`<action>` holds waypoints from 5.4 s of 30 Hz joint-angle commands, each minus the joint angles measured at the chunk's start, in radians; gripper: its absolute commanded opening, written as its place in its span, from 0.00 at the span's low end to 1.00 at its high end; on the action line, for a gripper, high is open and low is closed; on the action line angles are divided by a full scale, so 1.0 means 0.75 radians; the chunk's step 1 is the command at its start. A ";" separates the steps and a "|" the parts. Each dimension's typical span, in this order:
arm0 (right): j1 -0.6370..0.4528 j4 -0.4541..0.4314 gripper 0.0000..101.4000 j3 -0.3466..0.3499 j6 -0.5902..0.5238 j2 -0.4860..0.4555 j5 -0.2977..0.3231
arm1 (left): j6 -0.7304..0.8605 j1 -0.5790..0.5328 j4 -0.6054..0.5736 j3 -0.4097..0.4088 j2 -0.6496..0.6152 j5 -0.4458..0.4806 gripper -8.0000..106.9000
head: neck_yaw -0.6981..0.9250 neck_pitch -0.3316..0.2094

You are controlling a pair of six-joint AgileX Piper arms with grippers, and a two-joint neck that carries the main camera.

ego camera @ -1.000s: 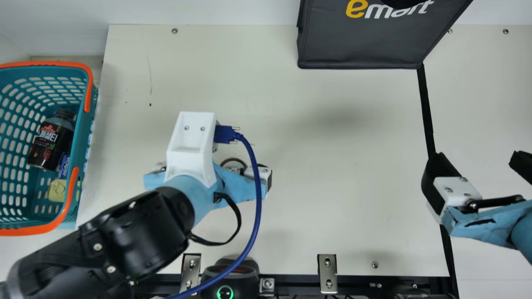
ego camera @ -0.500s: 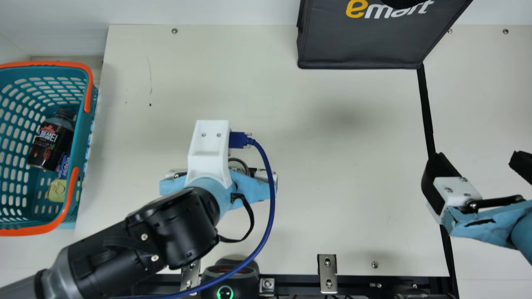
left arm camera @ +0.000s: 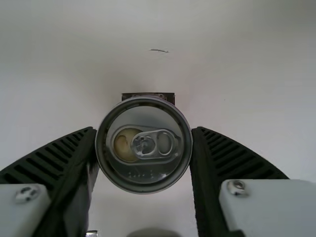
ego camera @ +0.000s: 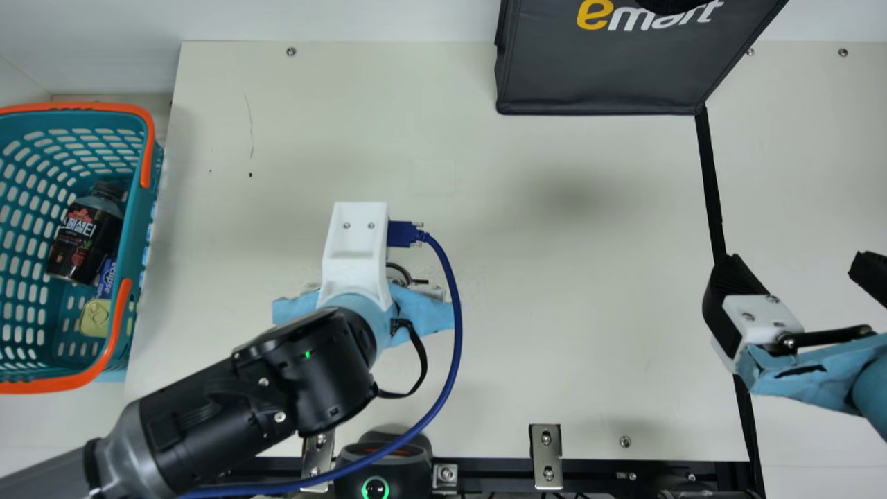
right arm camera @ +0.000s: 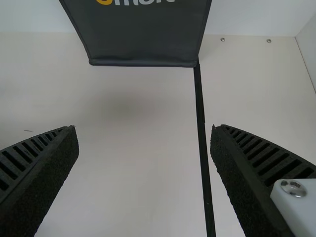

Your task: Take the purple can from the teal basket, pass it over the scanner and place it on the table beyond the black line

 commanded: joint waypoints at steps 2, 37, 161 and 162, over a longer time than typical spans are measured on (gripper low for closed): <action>0.000 0.000 0.94 0.000 0.000 0.000 0.000 | -0.003 -0.001 0.007 0.001 0.001 0.001 0.16 | 0.002 -0.039; 0.000 0.000 0.94 0.000 0.000 0.000 0.000 | 0.998 0.063 -0.221 0.091 -0.233 -0.128 0.00 | 0.002 -0.039; 0.000 0.000 0.94 0.000 0.000 0.000 0.000 | 0.918 0.461 -0.383 0.050 -0.493 0.002 0.85 | 0.002 -0.039; 0.000 0.000 0.94 0.000 0.000 0.000 0.000 | 0.880 0.445 -0.375 0.039 -0.485 0.005 0.85 | 0.002 -0.039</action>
